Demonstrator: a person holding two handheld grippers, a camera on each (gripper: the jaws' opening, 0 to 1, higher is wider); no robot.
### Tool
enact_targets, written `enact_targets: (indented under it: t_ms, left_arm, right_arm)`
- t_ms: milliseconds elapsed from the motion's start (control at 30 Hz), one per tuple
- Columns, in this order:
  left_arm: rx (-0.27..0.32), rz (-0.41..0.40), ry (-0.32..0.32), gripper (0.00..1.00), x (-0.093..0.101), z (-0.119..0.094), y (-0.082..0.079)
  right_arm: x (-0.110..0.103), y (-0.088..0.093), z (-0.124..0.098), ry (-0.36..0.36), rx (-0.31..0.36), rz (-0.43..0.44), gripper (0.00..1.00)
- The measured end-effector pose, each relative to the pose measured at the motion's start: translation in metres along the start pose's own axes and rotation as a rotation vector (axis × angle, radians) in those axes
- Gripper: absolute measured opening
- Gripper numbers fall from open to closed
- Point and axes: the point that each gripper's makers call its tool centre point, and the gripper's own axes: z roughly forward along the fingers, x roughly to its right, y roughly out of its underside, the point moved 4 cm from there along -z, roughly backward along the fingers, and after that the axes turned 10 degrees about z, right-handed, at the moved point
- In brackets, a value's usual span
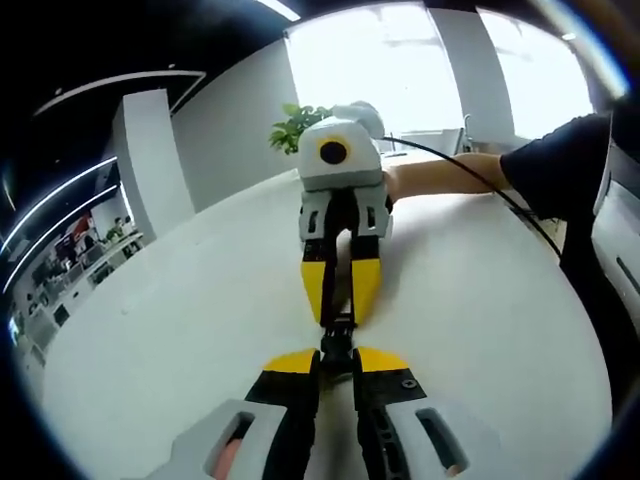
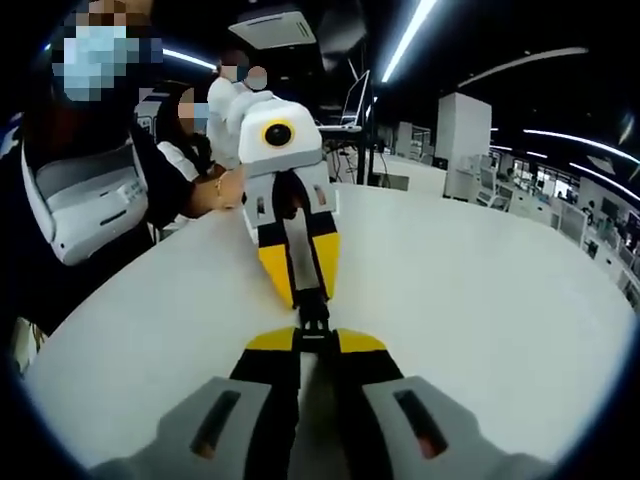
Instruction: Snap the two parts of the plastic buckle together until the buckle closes and remains connected.
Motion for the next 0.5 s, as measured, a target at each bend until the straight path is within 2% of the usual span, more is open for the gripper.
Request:
enact_targets:
  t_ms: [500]
  left_arm:
    - [-0.008,0.045,-0.008,0.11,0.0027,0.0012,-0.0022]
  right_arm:
    - [-0.001,-0.0017,0.001,0.002,-0.018,-0.029,0.11]
